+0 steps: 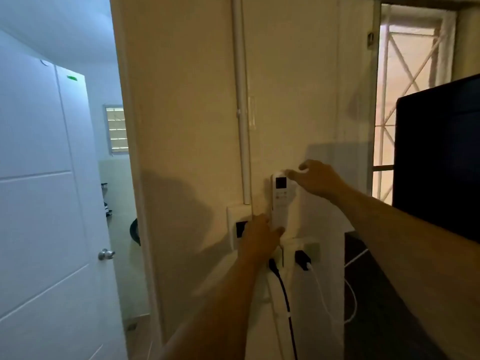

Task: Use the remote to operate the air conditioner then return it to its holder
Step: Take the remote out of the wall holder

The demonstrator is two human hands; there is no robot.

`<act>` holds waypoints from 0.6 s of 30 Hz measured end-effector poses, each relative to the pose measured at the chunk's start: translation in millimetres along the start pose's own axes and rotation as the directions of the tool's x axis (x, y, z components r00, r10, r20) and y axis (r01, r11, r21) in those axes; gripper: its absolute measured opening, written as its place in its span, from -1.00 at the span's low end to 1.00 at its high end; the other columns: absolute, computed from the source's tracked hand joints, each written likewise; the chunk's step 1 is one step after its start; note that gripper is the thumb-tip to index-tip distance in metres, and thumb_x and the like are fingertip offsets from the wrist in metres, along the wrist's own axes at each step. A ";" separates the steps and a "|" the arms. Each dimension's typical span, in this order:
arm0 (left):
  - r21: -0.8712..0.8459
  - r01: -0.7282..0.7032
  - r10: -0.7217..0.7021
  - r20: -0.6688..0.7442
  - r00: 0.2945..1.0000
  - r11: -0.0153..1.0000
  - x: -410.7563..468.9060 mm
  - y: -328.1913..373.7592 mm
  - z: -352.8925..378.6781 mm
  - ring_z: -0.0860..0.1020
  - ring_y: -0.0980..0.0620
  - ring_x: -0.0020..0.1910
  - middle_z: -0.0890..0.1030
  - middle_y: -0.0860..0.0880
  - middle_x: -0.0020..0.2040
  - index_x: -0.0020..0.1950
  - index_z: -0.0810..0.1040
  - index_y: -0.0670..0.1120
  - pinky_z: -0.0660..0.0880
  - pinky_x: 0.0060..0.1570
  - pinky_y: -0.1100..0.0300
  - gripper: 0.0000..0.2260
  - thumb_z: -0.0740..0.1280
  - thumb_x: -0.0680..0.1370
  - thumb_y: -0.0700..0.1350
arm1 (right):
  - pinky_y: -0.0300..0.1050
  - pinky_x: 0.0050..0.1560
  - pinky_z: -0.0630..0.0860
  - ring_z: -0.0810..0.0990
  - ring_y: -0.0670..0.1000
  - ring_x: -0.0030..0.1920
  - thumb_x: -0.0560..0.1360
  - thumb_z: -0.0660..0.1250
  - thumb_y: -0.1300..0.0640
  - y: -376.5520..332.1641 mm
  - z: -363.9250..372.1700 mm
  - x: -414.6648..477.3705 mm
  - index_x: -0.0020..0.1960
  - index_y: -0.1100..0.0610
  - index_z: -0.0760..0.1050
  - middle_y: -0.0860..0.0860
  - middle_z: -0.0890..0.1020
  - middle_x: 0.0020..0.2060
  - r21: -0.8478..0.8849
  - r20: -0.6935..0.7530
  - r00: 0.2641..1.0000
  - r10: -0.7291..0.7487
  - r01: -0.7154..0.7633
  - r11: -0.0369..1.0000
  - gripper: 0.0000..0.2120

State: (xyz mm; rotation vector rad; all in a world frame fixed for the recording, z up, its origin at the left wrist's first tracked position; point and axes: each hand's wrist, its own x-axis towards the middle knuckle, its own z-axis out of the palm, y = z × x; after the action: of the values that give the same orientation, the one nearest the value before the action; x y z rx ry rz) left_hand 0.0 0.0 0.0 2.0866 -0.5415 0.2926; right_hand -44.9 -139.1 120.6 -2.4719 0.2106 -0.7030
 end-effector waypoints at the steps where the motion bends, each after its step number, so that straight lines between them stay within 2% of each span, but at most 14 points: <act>1: -0.027 -0.008 0.008 -0.006 1.000 1.000 6.6 -4.3 5.0 0.59 -0.11 0.05 0.59 -0.15 0.11 0.17 0.48 -0.15 0.59 -0.04 0.06 -0.66 0.37 0.48 0.00 | 0.05 0.33 0.33 0.38 0.20 0.40 0.51 0.21 -0.25 -0.4 3.4 8.0 0.46 0.20 0.30 0.17 0.39 0.44 0.015 -0.016 1.000 0.001 0.000 1.000 -0.31; 3: -0.051 -0.013 0.011 -0.040 0.999 0.999 19.9 -12.0 14.7 0.55 -0.11 0.13 0.53 -0.12 0.18 0.25 0.44 -0.09 0.57 0.09 -0.03 -0.61 0.38 0.47 0.00 | 0.03 0.32 0.34 0.38 0.20 0.40 0.49 0.23 -0.28 0.7 9.6 26.3 0.48 0.18 0.27 0.18 0.38 0.44 0.021 -0.036 0.999 0.018 -0.017 1.000 -0.27; 7: -0.013 -0.025 0.023 -0.153 0.988 1.000 45.2 -23.3 37.6 0.58 -0.07 0.05 0.56 -0.07 0.09 0.11 0.49 -0.07 0.61 0.01 -0.04 -0.71 0.38 0.46 0.01 | 0.01 0.20 0.41 0.44 0.21 0.33 0.46 0.26 -0.28 0.8 27.2 54.8 0.46 0.20 0.28 0.20 0.42 0.40 -0.033 -0.022 0.999 0.026 -0.026 0.999 -0.24; 10: 0.042 -0.012 0.021 -0.200 0.980 0.999 58.6 -28.1 48.1 0.56 -0.09 0.03 0.57 -0.11 0.06 0.10 0.49 -0.13 0.58 0.01 -0.04 -0.72 0.38 0.47 0.00 | -0.07 -0.04 0.46 0.57 0.19 0.15 0.42 0.31 -0.29 2.0 39.4 68.4 0.29 0.27 0.44 0.21 0.57 0.21 -0.068 -0.047 0.998 0.039 -0.043 0.997 -0.29; 12: 0.070 -0.030 0.045 -0.227 0.973 0.997 66.9 -29.9 52.7 0.57 -0.08 -0.01 0.60 -0.12 0.03 0.09 0.51 -0.13 0.59 -0.02 -0.01 -0.73 0.37 0.48 0.00 | -0.08 -0.11 0.50 0.61 0.19 0.07 0.37 0.38 -0.26 3.9 47.7 76.2 0.18 0.28 0.51 0.20 0.62 0.10 -0.069 -0.082 0.995 0.054 -0.060 0.996 -0.34; 15: 0.075 -0.043 0.061 -0.256 0.965 0.996 74.4 -30.6 56.0 0.59 -0.06 -0.11 0.62 -0.13 -0.05 0.01 0.53 -0.14 0.60 -0.14 0.03 -0.80 0.37 0.48 -0.04 | -0.09 -0.18 0.52 0.63 0.18 -0.01 0.31 0.47 -0.17 5.2 55.6 82.1 0.03 0.27 0.53 0.16 0.61 -0.05 -0.077 -0.104 0.993 0.049 -0.057 0.995 -0.45; 18: 0.072 -0.032 0.050 -0.265 0.963 0.997 79.7 -31.2 56.2 0.60 -0.05 -0.16 0.63 -0.13 -0.08 -0.03 0.55 -0.14 0.60 -0.18 0.05 -0.83 0.37 0.48 -0.06 | -0.10 -0.23 0.52 0.61 0.14 -0.11 0.25 0.54 -0.15 4.7 58.1 86.4 -0.18 0.21 0.45 0.12 0.57 -0.17 -0.084 -0.128 0.991 0.049 -0.060 0.995 -0.52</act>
State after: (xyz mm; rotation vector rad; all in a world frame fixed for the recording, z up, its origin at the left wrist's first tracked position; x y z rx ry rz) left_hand 84.7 -53.7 -20.9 2.0588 -0.4168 0.6136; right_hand 59.1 -140.8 114.8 -2.4960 0.3621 -0.8430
